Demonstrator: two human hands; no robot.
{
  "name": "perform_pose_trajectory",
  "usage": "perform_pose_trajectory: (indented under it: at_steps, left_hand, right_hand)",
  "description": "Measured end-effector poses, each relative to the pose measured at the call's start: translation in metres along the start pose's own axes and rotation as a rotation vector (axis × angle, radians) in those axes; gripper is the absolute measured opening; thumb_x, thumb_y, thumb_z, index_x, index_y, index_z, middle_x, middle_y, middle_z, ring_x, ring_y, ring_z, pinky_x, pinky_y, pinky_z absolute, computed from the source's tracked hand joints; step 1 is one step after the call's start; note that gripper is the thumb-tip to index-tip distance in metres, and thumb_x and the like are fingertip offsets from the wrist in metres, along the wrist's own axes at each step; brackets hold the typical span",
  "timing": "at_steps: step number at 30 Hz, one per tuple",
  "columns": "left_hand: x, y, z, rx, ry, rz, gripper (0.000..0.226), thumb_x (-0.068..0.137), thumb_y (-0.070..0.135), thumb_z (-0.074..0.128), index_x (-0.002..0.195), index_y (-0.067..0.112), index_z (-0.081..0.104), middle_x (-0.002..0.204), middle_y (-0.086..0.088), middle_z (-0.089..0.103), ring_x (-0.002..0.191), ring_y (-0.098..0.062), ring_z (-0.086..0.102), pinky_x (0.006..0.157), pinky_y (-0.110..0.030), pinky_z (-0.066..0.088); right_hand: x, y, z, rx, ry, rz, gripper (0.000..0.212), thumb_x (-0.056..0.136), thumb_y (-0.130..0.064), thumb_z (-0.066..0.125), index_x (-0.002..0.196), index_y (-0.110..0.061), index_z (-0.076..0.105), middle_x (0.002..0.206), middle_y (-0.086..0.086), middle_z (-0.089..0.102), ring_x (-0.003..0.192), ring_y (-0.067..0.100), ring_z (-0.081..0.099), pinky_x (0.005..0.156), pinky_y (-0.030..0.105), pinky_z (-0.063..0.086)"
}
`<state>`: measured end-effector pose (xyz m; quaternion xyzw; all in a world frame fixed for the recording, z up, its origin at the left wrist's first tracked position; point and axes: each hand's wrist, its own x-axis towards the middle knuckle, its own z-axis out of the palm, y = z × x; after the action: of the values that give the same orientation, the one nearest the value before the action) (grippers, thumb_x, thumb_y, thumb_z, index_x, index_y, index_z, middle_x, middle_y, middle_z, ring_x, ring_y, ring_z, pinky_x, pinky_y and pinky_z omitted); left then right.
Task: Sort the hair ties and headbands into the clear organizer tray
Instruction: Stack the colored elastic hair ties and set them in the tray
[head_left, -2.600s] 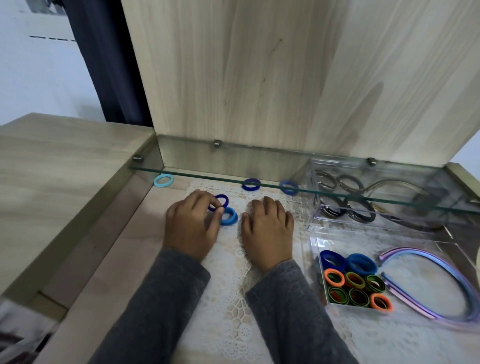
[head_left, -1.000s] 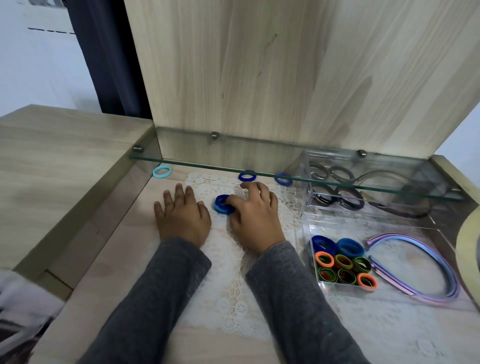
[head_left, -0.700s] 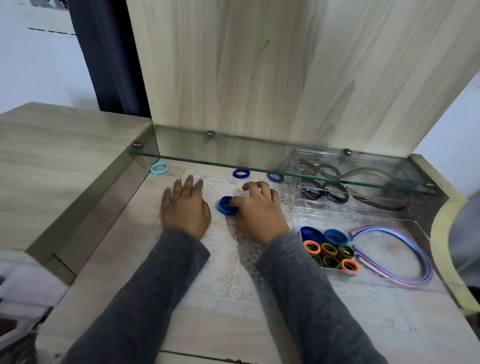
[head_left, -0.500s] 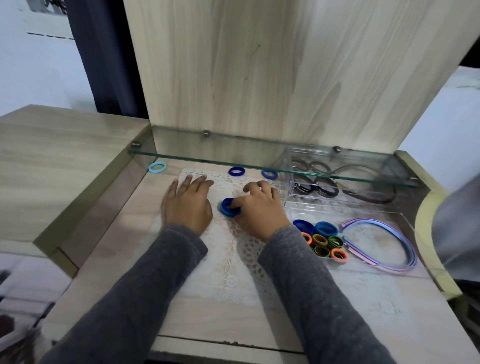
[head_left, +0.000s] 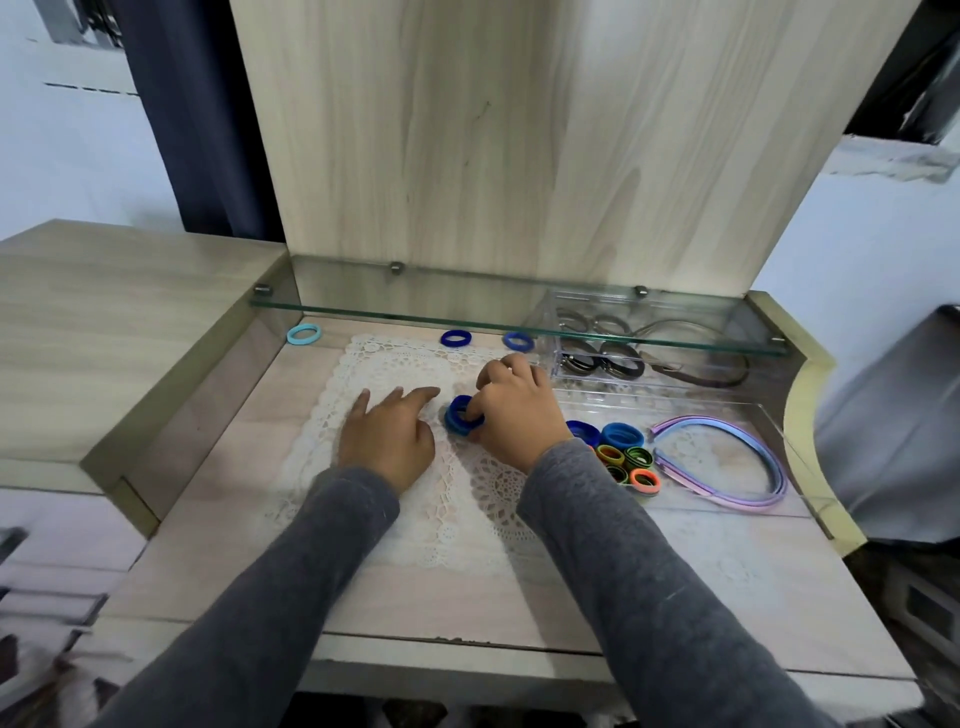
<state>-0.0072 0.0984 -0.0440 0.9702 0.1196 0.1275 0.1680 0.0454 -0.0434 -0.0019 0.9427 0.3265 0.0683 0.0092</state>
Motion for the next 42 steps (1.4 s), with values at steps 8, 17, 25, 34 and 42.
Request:
perform_pose_trajectory:
  at_steps: [8, 17, 25, 34, 42]
  left_hand:
    - [-0.017, 0.023, -0.006, -0.201, -0.079, -0.041, 0.054, 0.093, 0.01, 0.04, 0.142, 0.033, 0.043, 0.128, 0.004, 0.063, 0.124, -0.026, 0.047, 0.119, -0.03, 0.009]
    - [-0.02, 0.059, -0.01, -0.445, -0.101, -0.009, 0.054, 0.089, 0.008, 0.045, 0.135, 0.034, 0.051, 0.132, 0.015, 0.058, 0.067, -0.012, 0.058, 0.077, -0.03, 0.051]
    - [-0.015, 0.097, -0.003, -0.493, -0.121, 0.061, 0.052, 0.09, 0.007, 0.046, 0.136, 0.032, 0.05, 0.133, 0.011, 0.059, 0.094, -0.017, 0.063, 0.089, -0.033, 0.051]
    - [-0.006, 0.11, 0.021, -0.385, -0.081, 0.125, 0.053, 0.091, 0.013, 0.047, 0.138, 0.036, 0.047, 0.11, -0.001, 0.07, 0.072, -0.016, 0.062, 0.076, -0.038, 0.055]
    - [-0.002, 0.097, 0.033, -0.182, 0.075, 0.307, 0.052, 0.09, 0.015, 0.04, 0.14, 0.028, 0.047, 0.142, -0.002, 0.053, 0.136, -0.017, 0.041, 0.117, -0.038, 0.024]
  right_hand:
    - [-0.009, 0.007, -0.011, -0.005, 0.006, -0.035, 0.027, 0.088, -0.035, 0.062, 0.113, -0.027, 0.069, 0.126, 0.001, 0.05, 0.123, 0.026, 0.035, 0.105, 0.041, 0.03]
    - [-0.026, 0.042, -0.047, -0.053, -0.031, -0.019, 0.028, 0.085, -0.044, 0.065, 0.111, -0.037, 0.068, 0.123, -0.001, 0.049, 0.118, 0.025, 0.035, 0.099, 0.037, 0.03]
    - [-0.043, 0.077, -0.065, -0.186, -0.028, 0.015, 0.029, 0.086, -0.043, 0.063, 0.115, -0.039, 0.065, 0.124, -0.001, 0.048, 0.119, 0.024, 0.036, 0.1, 0.038, 0.033]
    - [-0.054, 0.095, -0.049, -0.24, 0.009, 0.014, 0.025, 0.09, -0.035, 0.061, 0.114, -0.037, 0.066, 0.119, -0.002, 0.053, 0.115, 0.022, 0.041, 0.094, 0.037, 0.034]
    - [-0.046, 0.103, -0.044, -0.246, -0.045, 0.011, 0.026, 0.091, -0.034, 0.06, 0.116, -0.036, 0.065, 0.121, -0.001, 0.055, 0.115, 0.022, 0.044, 0.092, 0.036, 0.036]
